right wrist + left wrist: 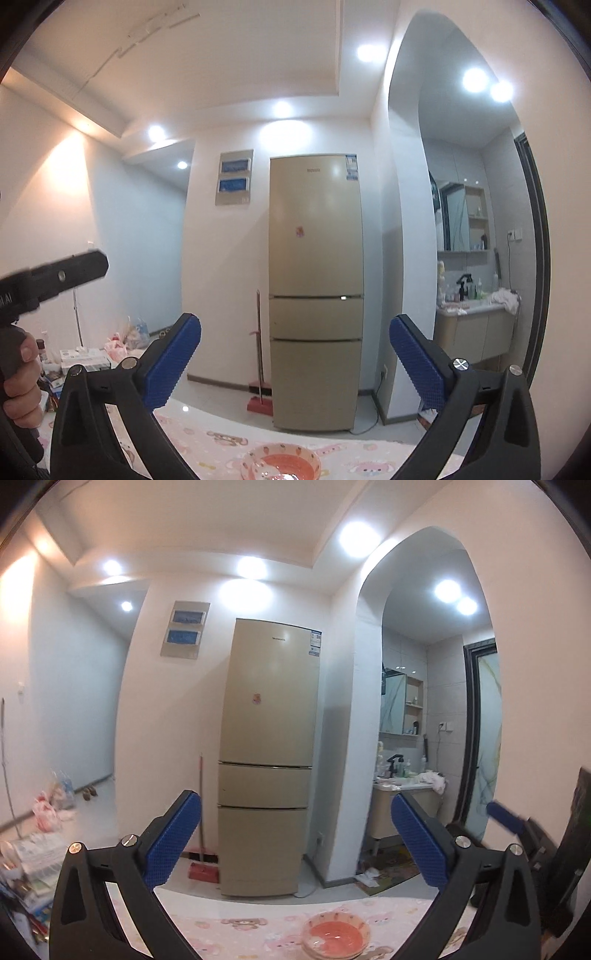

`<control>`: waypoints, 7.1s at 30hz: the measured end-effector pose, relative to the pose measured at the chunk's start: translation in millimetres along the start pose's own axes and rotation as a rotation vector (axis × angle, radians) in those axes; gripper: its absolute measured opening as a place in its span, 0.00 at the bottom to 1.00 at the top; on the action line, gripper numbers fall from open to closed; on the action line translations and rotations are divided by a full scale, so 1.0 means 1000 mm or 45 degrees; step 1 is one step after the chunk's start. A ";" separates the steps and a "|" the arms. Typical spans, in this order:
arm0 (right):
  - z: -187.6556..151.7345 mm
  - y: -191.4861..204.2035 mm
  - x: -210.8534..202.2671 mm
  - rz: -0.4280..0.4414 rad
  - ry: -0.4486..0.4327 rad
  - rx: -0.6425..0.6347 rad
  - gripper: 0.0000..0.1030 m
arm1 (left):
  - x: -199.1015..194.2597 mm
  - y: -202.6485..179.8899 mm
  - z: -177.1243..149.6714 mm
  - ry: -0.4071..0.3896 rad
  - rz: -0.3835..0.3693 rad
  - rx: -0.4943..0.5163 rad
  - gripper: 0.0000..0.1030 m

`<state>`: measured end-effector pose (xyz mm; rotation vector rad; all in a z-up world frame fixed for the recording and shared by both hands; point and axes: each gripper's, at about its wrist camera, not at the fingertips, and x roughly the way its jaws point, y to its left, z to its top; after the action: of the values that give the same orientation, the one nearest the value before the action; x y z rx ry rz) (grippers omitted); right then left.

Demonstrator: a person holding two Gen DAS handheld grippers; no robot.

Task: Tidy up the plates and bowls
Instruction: 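Raise both grippers up and away from the bowl stack, then move both grippers down toward the rim of a white 'Life' plate, then close the left gripper on the plate rim while the right gripper grips the rim too, then lift the white plate with both grippers and carry it over another 'Life' plate, then lower the plate onto the other 'Life' plate and open both grippers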

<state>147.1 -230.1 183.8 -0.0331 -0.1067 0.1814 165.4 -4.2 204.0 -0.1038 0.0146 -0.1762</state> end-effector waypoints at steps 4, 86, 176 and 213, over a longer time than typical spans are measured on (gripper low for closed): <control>0.012 0.011 -0.017 0.050 -0.005 0.081 1.00 | -0.029 0.009 0.006 0.006 0.045 0.071 0.99; -0.304 0.227 0.173 0.604 1.438 0.145 0.15 | -0.065 0.263 -0.278 1.055 0.360 -0.920 0.13; -0.262 0.024 0.084 0.159 1.364 0.379 0.12 | 0.003 0.073 -0.250 1.272 0.161 -0.545 0.15; -0.273 0.047 0.072 0.041 1.398 -0.019 0.12 | 0.004 0.031 -0.259 1.198 0.255 -0.130 0.25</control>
<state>238.4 -177.0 -82.2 -0.1442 0.9881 0.1742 168.2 -0.6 -56.9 -0.1130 0.9693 -0.0108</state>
